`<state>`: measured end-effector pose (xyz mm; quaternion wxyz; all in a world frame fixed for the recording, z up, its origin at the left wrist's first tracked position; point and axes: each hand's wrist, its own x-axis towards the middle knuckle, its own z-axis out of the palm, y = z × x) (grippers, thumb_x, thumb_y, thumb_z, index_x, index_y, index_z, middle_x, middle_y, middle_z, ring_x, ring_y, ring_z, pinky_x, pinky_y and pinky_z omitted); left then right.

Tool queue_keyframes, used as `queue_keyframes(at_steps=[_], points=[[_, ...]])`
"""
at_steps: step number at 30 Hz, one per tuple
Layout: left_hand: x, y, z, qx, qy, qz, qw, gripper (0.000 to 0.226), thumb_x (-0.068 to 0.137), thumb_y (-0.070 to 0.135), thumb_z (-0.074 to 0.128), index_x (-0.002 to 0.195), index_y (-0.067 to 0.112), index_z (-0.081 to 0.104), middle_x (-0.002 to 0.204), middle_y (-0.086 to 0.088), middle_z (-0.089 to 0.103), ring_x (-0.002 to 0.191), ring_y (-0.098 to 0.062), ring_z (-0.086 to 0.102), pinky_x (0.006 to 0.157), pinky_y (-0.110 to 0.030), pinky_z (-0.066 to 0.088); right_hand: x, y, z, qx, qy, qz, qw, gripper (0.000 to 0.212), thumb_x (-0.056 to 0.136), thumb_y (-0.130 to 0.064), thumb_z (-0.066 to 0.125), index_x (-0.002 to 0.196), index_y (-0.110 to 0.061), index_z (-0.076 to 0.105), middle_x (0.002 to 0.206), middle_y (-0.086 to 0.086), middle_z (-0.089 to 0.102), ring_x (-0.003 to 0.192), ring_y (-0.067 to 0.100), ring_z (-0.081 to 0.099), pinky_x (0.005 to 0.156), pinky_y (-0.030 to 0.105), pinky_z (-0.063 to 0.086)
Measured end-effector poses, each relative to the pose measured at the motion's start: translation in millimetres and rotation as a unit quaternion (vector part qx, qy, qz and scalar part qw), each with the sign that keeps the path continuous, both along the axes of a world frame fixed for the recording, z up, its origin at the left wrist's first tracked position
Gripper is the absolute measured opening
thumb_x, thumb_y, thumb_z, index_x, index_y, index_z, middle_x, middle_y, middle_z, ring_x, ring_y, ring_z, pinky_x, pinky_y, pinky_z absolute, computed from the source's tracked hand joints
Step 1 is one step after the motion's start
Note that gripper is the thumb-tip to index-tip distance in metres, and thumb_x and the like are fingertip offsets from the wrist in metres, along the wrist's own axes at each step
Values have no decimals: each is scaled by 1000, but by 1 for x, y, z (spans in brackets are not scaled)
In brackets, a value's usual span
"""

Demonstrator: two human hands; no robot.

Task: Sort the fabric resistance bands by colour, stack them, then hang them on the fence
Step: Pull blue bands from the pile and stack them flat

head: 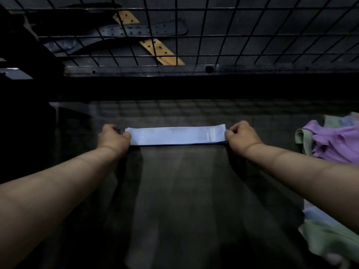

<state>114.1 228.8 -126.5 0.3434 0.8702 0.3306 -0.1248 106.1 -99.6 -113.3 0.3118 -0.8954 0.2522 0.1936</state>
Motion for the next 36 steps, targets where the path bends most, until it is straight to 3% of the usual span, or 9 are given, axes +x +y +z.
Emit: queue_keyframes(at_steps=[5,9,11,14,17,19,23,29,36], points=[[0,-7,0,-33,-18,32,999,24,92,19,65,114,10,62,113,-12,65,104,-30,62,96,-39,51,0,9,-1,-2,-4,-8,1000,12,95,-22,55,93,-10,59,111,13,64,102,28,59,78,22,36],[1,-5,-3,-27,-19,26,999,13,91,18,66,103,15,61,113,-14,66,100,-30,63,93,-40,53,0,10,-4,-13,-3,-8,1000,13,95,-22,56,97,-10,58,119,15,61,108,30,58,81,23,38],[1,0,-4,-6,-8,-8,1000,25,88,26,70,107,15,60,119,-14,63,103,-30,62,95,-39,51,0,7,-2,-32,-17,32,999,25,92,-26,60,111,-10,56,128,15,52,117,31,52,94,29,40],[0,5,3,106,-32,-197,974,71,74,41,81,133,15,52,134,-13,48,123,-32,49,107,-40,41,3,1,9,-101,-65,274,954,65,83,-36,71,137,-14,44,141,10,38,131,30,38,110,38,33],[4,10,15,161,-21,-413,896,89,63,44,87,141,24,48,145,-5,39,134,-28,38,110,-38,32,10,-2,13,-138,-53,451,880,87,80,-41,75,151,-17,32,153,5,29,140,27,30,114,35,26],[7,12,17,168,-5,-465,869,84,66,41,86,140,27,50,146,-2,40,134,-26,38,110,-37,31,12,-1,10,-140,-46,458,877,81,81,-39,75,149,-16,37,151,6,33,137,29,35,114,35,29],[6,11,17,166,-16,-464,870,68,75,31,80,138,26,54,141,-5,46,129,-30,41,106,-38,34,11,0,9,-132,-56,454,879,58,84,-32,70,136,-16,48,138,7,45,124,29,45,104,39,40],[6,10,15,159,-32,-461,872,64,77,28,79,136,25,57,135,-7,50,125,-32,44,103,-40,38,8,-1,9,-116,-55,437,890,55,85,-28,69,134,-14,48,136,7,44,126,28,43,106,39,40],[8,13,14,196,-29,-494,847,68,77,39,77,139,29,52,136,-5,48,125,-30,44,102,-40,37,10,0,10,-150,-54,472,867,57,88,-31,67,136,-11,46,136,11,44,122,30,44,103,40,39]])
